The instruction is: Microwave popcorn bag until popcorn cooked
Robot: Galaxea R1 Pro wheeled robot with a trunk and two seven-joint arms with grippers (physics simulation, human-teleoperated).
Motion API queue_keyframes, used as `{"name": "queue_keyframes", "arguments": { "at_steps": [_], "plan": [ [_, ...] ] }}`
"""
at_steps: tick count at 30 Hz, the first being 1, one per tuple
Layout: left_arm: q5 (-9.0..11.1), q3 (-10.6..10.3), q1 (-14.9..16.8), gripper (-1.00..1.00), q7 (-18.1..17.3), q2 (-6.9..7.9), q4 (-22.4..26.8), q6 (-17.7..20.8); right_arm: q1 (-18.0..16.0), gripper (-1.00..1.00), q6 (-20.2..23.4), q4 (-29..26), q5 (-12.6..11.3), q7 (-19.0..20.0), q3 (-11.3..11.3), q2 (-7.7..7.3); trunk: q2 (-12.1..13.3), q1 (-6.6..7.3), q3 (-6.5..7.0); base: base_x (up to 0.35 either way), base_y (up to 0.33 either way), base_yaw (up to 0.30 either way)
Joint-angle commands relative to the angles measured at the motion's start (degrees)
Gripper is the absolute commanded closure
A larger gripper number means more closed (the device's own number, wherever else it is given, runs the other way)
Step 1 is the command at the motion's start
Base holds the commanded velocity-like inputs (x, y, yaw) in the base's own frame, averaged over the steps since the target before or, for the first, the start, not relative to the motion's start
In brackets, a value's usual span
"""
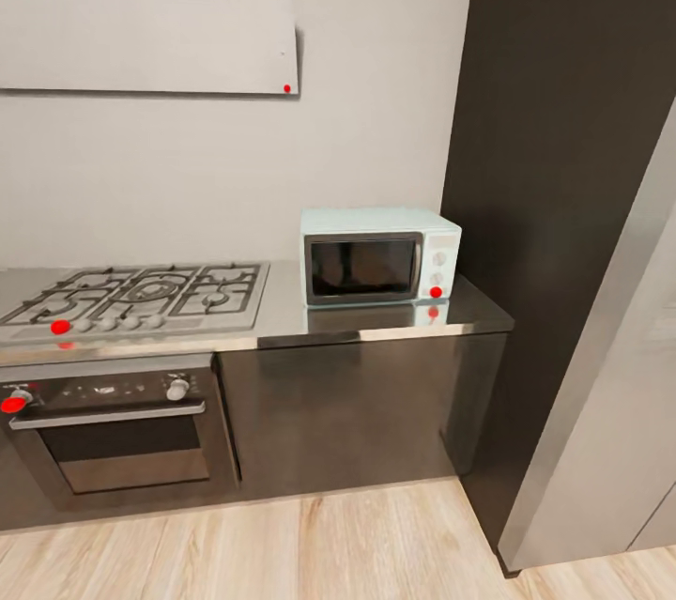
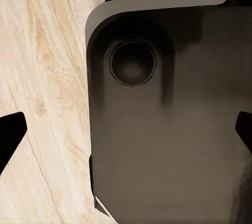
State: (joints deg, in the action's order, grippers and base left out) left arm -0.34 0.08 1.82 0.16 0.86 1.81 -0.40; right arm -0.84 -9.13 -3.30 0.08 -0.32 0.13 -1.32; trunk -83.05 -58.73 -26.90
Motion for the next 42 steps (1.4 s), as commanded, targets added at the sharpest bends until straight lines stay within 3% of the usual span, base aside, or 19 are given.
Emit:
{"name": "queue_keyframes", "arguments": {
  "at_steps": [1,6,42],
  "plan": [
    [0.0,0.0,0.0,-1.00,0.0,-0.09,0.0,0.0,0.0,-1.00,-0.2,0.1,0.0,0.0,0.0,0.00,0.0,0.00,-0.06,0.010,0.000,0.000],
    [0.0,0.0,0.0,-1.00,0.0,-1.10,0.1,0.0,0.0,-1.00,-0.2,0.1,0.0,0.0,0.0,0.00,0.8,0.44,0.30,0.003,0.000,0.000],
    [0.0,0.0,0.0,-1.00,0.1,-0.95,0.2,0.0,0.0,-1.00,-0.3,0.0,0.1,-0.1,-0.1,0.00,15.2,8.35,6.76,0.000,0.000,0.000]
  ]
}}
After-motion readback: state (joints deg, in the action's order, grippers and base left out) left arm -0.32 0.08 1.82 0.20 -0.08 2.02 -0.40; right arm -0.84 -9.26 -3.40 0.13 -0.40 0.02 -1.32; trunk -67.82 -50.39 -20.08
